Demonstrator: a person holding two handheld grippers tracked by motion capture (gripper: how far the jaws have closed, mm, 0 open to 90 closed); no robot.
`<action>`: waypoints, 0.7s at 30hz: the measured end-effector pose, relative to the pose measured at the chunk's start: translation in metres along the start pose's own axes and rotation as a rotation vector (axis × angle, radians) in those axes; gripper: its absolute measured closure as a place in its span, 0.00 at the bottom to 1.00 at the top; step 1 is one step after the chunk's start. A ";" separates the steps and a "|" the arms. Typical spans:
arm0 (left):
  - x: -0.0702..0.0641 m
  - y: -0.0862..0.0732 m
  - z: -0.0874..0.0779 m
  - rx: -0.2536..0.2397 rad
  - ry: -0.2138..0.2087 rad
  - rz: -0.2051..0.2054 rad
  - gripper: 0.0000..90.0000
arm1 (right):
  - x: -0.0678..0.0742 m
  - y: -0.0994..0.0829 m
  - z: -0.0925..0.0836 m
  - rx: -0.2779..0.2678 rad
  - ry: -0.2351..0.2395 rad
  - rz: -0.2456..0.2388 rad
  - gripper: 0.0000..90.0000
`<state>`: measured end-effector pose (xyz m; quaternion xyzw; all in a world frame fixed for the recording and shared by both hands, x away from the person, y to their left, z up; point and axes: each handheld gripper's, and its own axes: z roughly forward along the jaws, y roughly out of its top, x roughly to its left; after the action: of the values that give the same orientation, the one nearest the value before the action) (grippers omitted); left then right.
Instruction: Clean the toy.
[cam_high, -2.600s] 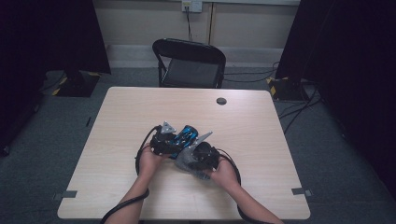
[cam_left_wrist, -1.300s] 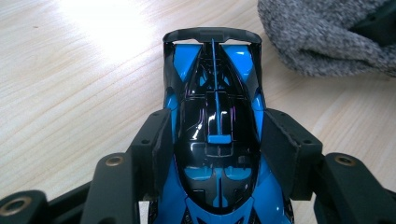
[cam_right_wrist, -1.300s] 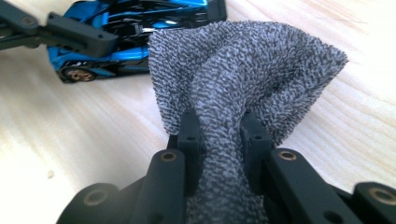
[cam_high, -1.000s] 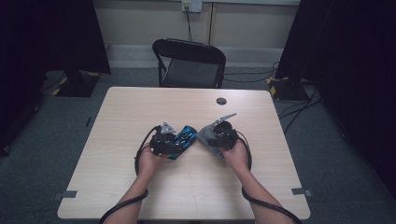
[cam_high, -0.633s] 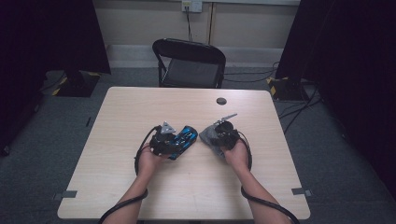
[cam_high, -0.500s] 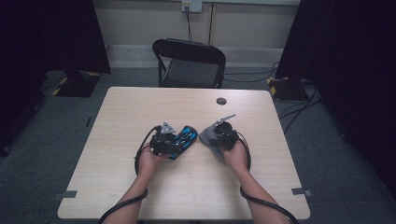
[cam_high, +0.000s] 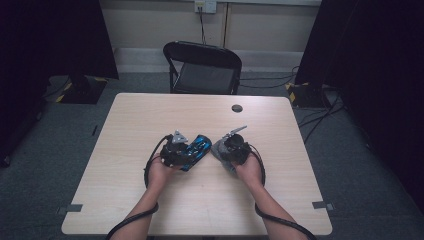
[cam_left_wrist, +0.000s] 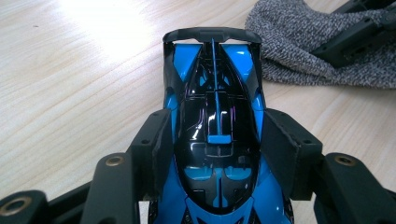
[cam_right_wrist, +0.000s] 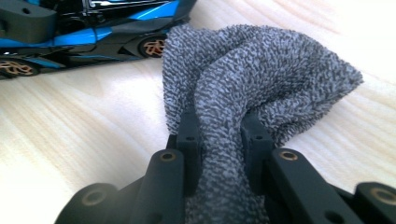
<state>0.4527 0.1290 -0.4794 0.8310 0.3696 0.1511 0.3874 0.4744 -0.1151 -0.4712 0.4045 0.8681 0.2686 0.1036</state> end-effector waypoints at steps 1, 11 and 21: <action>0.000 0.000 0.000 0.000 0.001 0.000 0.49 | 0.001 0.000 0.000 0.001 0.003 -0.001 0.83; 0.001 -0.001 -0.001 -0.004 -0.004 -0.002 0.49 | 0.013 -0.002 0.000 -0.002 0.029 -0.019 0.83; 0.000 -0.001 -0.001 0.002 -0.003 -0.002 0.49 | 0.022 -0.002 0.000 0.001 0.050 -0.033 0.82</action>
<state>0.4519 0.1297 -0.4793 0.8313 0.3700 0.1490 0.3872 0.4589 -0.0994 -0.4716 0.3835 0.8771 0.2763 0.0858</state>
